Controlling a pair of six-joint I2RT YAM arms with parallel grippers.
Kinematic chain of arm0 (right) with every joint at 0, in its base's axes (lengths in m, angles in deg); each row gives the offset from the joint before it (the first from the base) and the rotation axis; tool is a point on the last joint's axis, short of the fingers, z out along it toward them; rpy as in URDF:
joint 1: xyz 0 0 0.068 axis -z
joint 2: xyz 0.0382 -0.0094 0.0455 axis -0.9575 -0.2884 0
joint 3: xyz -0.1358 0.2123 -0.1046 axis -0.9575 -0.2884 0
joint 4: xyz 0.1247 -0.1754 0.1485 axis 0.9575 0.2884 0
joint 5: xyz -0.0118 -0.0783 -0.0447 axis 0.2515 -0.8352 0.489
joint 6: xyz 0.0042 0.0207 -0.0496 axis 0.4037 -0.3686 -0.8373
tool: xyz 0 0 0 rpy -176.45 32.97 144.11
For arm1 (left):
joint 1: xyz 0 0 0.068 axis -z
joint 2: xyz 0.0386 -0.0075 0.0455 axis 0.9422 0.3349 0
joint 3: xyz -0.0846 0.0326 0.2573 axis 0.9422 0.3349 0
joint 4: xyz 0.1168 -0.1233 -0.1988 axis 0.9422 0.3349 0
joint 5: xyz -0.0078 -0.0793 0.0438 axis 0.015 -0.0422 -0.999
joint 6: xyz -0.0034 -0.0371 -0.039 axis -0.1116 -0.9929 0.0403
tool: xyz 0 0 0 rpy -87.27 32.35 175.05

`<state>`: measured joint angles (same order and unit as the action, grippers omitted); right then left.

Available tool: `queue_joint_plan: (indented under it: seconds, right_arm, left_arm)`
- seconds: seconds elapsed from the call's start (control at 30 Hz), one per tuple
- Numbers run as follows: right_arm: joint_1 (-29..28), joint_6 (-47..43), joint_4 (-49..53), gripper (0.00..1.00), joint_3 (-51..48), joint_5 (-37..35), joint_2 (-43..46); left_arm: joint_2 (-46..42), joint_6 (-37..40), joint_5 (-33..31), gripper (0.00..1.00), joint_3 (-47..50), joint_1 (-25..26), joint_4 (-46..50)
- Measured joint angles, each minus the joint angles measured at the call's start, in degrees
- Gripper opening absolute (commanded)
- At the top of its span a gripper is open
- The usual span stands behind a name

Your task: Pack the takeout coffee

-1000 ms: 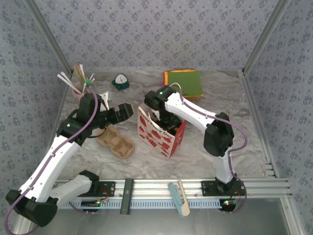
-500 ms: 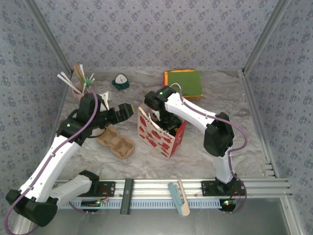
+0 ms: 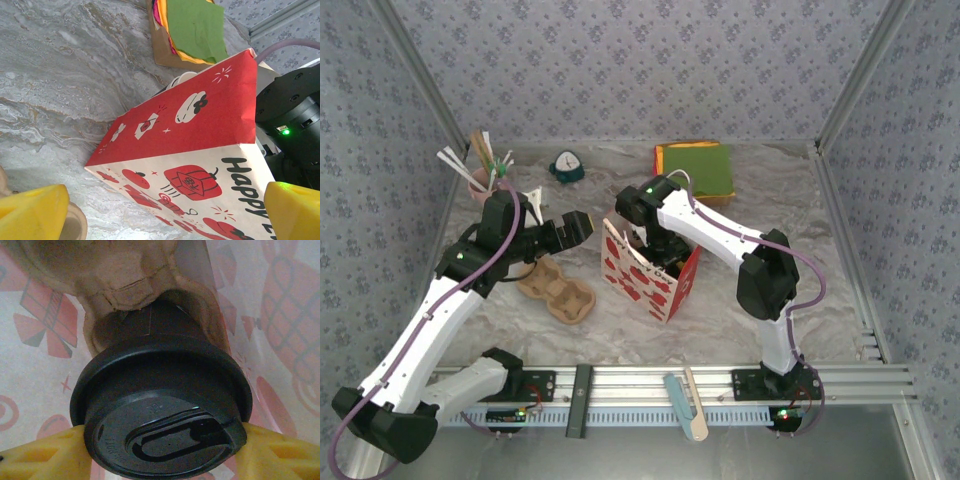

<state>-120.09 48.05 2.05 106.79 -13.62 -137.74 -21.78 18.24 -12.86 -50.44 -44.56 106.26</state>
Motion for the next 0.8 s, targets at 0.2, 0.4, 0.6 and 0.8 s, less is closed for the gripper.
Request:
queue_joint_plan:
  seconds: [0.2, 0.4, 0.6, 0.8]
  right_arm:
    - [0.0, 0.0, -0.7, 0.67, -1.1, 0.1, 0.6]
    - [0.0, 0.0, -0.9, 0.67, -1.4, 0.2, 0.9]
    - [0.0, 0.0, -0.9, 0.67, -1.2, 0.2, 0.9]
    - [0.0, 0.0, -0.7, 0.67, -0.8, 0.2, 0.7]
  left_arm:
    - [0.0, 0.0, 0.0, 1.00, 0.0, 0.0, 0.0]
    - [-0.1, 0.0, 0.0, 1.00, 0.0, 0.0, 0.0]
    - [-0.1, 0.0, 0.0, 1.00, 0.0, 0.0, 0.0]
    - [-0.1, 0.0, 0.0, 1.00, 0.0, 0.0, 0.0]
